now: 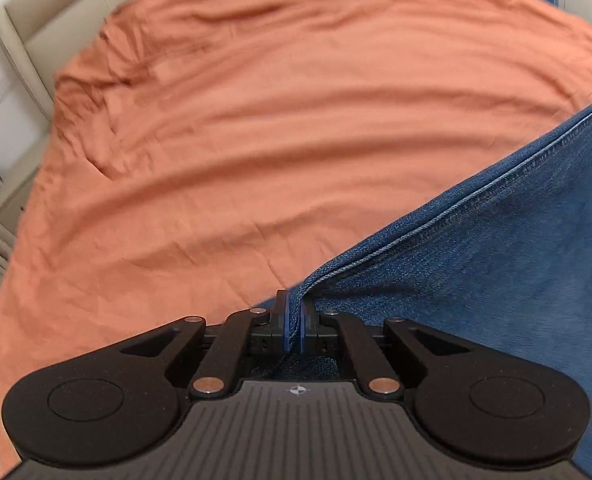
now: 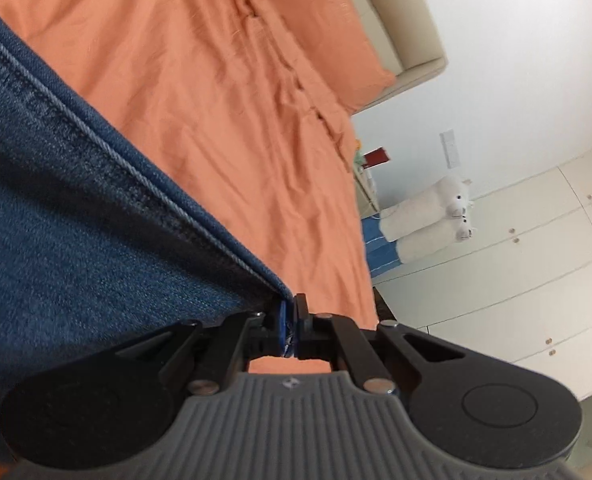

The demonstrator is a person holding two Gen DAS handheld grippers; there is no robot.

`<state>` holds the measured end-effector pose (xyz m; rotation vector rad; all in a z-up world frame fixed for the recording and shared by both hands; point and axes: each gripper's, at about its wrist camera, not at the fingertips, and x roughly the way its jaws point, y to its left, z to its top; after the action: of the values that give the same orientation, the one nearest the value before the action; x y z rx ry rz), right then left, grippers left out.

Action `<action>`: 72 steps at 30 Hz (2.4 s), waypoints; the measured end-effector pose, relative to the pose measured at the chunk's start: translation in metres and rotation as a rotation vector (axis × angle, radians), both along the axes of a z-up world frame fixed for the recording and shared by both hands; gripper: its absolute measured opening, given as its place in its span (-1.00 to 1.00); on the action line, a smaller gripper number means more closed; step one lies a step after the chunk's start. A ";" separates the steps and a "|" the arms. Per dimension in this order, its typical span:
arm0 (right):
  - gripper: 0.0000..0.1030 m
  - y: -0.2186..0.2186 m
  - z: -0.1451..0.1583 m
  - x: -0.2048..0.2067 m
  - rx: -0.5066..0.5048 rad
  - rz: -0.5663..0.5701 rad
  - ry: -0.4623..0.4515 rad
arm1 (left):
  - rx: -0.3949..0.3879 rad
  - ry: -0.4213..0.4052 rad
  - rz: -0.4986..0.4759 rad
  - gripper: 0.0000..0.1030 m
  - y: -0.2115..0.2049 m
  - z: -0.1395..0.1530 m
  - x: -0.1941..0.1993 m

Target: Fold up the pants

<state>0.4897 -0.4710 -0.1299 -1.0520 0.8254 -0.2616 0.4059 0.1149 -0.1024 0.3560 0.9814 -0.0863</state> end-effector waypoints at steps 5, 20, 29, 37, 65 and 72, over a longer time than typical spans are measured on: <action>-1.00 0.005 -0.039 0.020 -0.041 0.003 0.058 | -0.007 0.054 -0.003 -0.90 0.006 -0.031 0.011; -0.05 0.022 -0.029 0.004 -0.021 -0.044 0.026 | -0.014 -0.062 0.061 0.25 0.020 0.000 -0.009; 0.00 0.080 0.004 -0.073 0.331 0.011 0.066 | -0.198 -0.115 0.281 0.43 0.117 0.053 -0.056; 0.00 0.148 -0.015 -0.131 0.338 0.101 0.088 | -0.499 -0.070 0.529 0.55 0.207 0.023 -0.085; -0.02 0.165 -0.032 -0.129 0.197 0.063 0.084 | -0.289 -0.289 0.389 -0.87 0.177 0.025 -0.060; -0.02 0.156 -0.041 -0.126 0.257 0.034 0.081 | -0.231 -0.117 0.404 -1.00 0.184 -0.034 -0.052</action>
<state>0.3637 -0.3147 -0.1707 -0.8385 0.8882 -0.0814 0.3540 0.2994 -0.1369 -0.0524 0.8996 0.1854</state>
